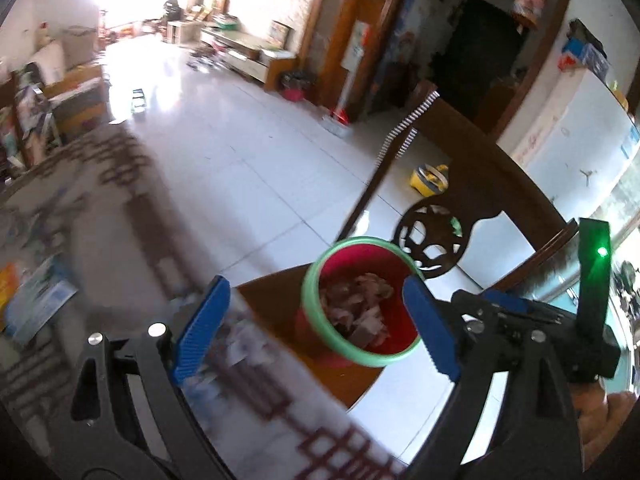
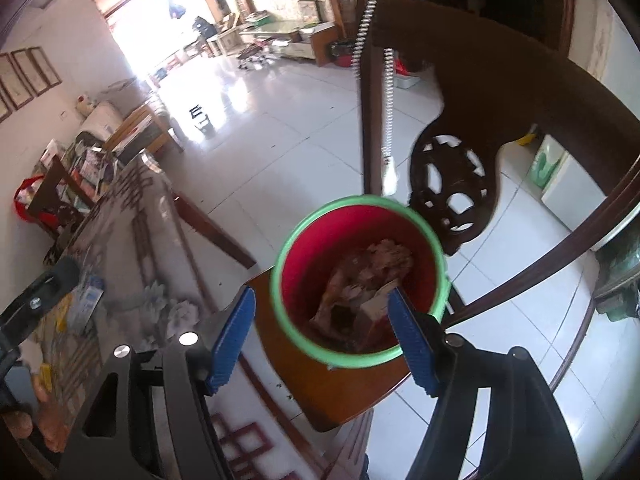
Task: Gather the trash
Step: 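Open both tools to drop the box and wrappers into the red bucket, then move both tools back over the table toward the snack wrapper and foil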
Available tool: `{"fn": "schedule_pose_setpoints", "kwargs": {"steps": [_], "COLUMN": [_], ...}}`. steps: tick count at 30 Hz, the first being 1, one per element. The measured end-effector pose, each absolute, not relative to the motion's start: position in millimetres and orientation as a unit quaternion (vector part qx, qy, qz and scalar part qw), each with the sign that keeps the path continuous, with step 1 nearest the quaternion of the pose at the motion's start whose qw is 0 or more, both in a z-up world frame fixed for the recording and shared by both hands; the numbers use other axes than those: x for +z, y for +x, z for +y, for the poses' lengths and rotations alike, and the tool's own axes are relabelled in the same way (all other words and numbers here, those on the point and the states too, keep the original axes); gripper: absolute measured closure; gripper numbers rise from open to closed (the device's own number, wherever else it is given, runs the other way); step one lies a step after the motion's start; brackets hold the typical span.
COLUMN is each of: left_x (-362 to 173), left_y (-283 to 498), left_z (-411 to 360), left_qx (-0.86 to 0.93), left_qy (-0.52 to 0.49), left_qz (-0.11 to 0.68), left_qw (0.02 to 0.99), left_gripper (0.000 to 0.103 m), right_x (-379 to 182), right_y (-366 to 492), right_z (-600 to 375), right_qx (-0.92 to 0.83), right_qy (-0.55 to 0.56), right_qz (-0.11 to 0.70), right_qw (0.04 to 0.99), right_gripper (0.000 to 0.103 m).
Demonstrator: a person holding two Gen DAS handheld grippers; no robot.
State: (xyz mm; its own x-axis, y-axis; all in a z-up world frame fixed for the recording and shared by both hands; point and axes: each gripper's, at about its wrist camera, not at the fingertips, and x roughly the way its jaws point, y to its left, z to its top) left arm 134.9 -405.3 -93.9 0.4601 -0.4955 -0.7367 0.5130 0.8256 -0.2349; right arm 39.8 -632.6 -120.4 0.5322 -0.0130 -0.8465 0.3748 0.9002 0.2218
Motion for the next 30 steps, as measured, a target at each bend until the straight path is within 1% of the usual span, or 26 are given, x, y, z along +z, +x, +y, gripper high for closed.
{"fn": "schedule_pose_setpoints", "kwargs": {"steps": [4, 10, 16, 24, 27, 30], "left_x": [-85.1, -84.0, -81.9, -100.1, -111.6, -127.0], "left_y": [118.3, 96.2, 72.4, 39.6, 28.3, 17.3], "left_z": [-347.3, -260.1, -178.1, -110.9, -92.4, -79.8], "left_qx": [-0.256, -0.192, -0.143, -0.127, -0.129, -0.133], "left_qy": [-0.014, -0.021, -0.034, -0.045, -0.042, -0.047], "left_qz": [0.423, 0.425, 0.425, 0.448, 0.461, 0.482], "left_qw": [0.869, 0.885, 0.893, 0.884, 0.877, 0.865], "left_gripper": [0.017, 0.017, 0.017, 0.017, 0.017, 0.017], "right_x": [-116.9, -112.3, -122.4, -168.5, -186.9, -208.3], "right_y": [41.8, 35.7, 23.0, -0.6, -10.1, -16.0], "right_z": [-590.9, -528.8, -454.8, -355.1, -330.3, -311.9], "right_qx": [-0.075, -0.032, 0.022, 0.088, 0.097, 0.093], "right_qy": [0.175, 0.147, 0.100, 0.064, 0.048, 0.037], "right_qz": [0.478, 0.483, 0.513, 0.583, 0.602, 0.621], "right_qw": [0.857, 0.863, 0.852, 0.805, 0.791, 0.777], "right_gripper": [0.036, 0.035, 0.034, 0.034, 0.028, 0.027]}}
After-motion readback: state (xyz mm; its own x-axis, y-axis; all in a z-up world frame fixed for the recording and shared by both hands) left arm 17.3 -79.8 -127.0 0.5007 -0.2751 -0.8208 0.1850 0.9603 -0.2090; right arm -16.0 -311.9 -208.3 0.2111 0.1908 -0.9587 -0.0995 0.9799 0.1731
